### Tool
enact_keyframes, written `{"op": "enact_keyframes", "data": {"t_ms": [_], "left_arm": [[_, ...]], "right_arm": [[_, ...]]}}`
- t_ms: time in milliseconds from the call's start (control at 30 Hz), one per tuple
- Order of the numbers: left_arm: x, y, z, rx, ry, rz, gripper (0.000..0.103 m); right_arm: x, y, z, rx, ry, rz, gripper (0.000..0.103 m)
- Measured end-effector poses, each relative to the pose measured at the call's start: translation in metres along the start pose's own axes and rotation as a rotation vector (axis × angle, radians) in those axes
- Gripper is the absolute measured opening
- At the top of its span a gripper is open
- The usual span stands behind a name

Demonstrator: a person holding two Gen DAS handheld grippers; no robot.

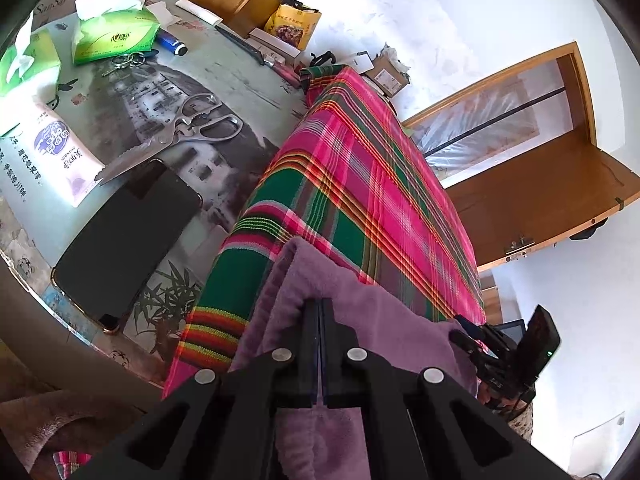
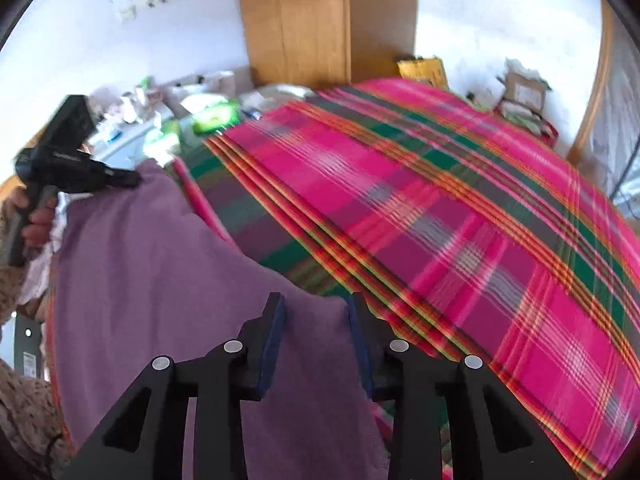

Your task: Fold clothes

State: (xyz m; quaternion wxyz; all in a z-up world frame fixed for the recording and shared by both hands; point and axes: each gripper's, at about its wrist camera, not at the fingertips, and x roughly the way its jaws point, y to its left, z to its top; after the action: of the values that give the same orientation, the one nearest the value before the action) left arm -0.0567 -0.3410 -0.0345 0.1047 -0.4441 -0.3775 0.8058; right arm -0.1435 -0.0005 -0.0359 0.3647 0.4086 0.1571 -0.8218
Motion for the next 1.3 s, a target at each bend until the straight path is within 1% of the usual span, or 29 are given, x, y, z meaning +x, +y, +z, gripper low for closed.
{"op": "enact_keyframes", "data": {"t_ms": [67, 133, 267, 300, 333, 400, 567, 633, 667, 700, 733, 767, 833, 967, 1033, 1133, 1200, 1233, 1267, 1300], "left_arm": [[0.0, 0.0, 0.0, -0.003, 0.001, 0.0, 0.002], [0.0, 0.0, 0.0, -0.002, 0.003, 0.003, 0.002], [0.0, -0.003, 0.0, 0.005, 0.002, 0.016, 0.002], [0.0, -0.003, 0.0, 0.006, -0.001, 0.017, 0.002], [0.0, -0.003, 0.0, 0.008, -0.003, 0.018, 0.002], [0.0, -0.003, -0.001, 0.01, -0.008, 0.02, 0.002], [-0.001, -0.008, -0.006, 0.063, -0.028, 0.039, 0.002], [-0.001, -0.007, -0.006, 0.064, -0.032, 0.036, 0.002], [-0.001, -0.006, -0.006, 0.057, -0.031, 0.031, 0.002], [-0.001, -0.005, -0.005, 0.049, -0.03, 0.026, 0.002], [-0.001, -0.004, -0.005, 0.04, -0.026, 0.021, 0.002], [-0.001, -0.005, -0.005, 0.043, -0.026, 0.024, 0.002], [-0.001, -0.007, -0.005, 0.05, -0.026, 0.033, 0.002], [-0.001, -0.006, -0.005, 0.037, -0.028, 0.035, 0.002], [-0.001, -0.006, -0.005, 0.027, -0.028, 0.035, 0.002], [-0.005, -0.012, -0.005, 0.032, -0.025, 0.065, 0.002], [-0.015, -0.023, -0.006, 0.067, -0.062, 0.113, 0.003], [-0.019, -0.028, -0.006, 0.079, -0.075, 0.125, 0.005], [-0.023, -0.033, -0.005, 0.091, -0.088, 0.136, 0.006], [-0.026, -0.038, -0.004, 0.103, -0.096, 0.126, 0.006]], "right_arm": [[0.006, -0.006, -0.002, 0.022, 0.021, -0.01, 0.037], [0.01, -0.011, -0.003, 0.047, 0.03, 0.016, 0.037], [0.013, -0.007, 0.001, 0.039, 0.029, 0.053, 0.036], [0.014, -0.005, 0.001, 0.035, 0.033, 0.061, 0.027], [0.014, -0.004, 0.002, 0.027, 0.031, 0.042, 0.02], [0.01, -0.008, 0.002, 0.05, 0.014, 0.063, 0.014], [0.006, -0.03, -0.004, 0.171, -0.024, 0.07, 0.009], [0.008, -0.045, -0.008, 0.26, -0.034, 0.076, 0.008], [0.007, -0.05, -0.008, 0.28, -0.039, 0.065, 0.002], [0.007, -0.054, -0.009, 0.288, -0.038, 0.02, 0.0], [0.006, -0.057, -0.01, 0.295, -0.037, -0.025, 0.0], [0.006, -0.062, -0.012, 0.325, -0.038, 0.004, 0.0], [0.004, -0.062, -0.015, 0.331, -0.041, 0.006, 0.0], [0.003, -0.056, -0.012, 0.303, -0.05, -0.027, 0.003], [0.0, -0.05, -0.009, 0.287, -0.058, -0.038, 0.004], [-0.008, -0.039, -0.004, 0.247, -0.075, -0.052, 0.005], [-0.017, -0.032, -0.004, 0.218, -0.09, -0.062, 0.007], [-0.019, -0.027, -0.002, 0.199, -0.096, -0.071, 0.008], [-0.022, -0.022, 0.0, 0.18, -0.102, -0.08, 0.011], [-0.021, -0.017, 0.002, 0.162, -0.1, -0.074, 0.014]]}}
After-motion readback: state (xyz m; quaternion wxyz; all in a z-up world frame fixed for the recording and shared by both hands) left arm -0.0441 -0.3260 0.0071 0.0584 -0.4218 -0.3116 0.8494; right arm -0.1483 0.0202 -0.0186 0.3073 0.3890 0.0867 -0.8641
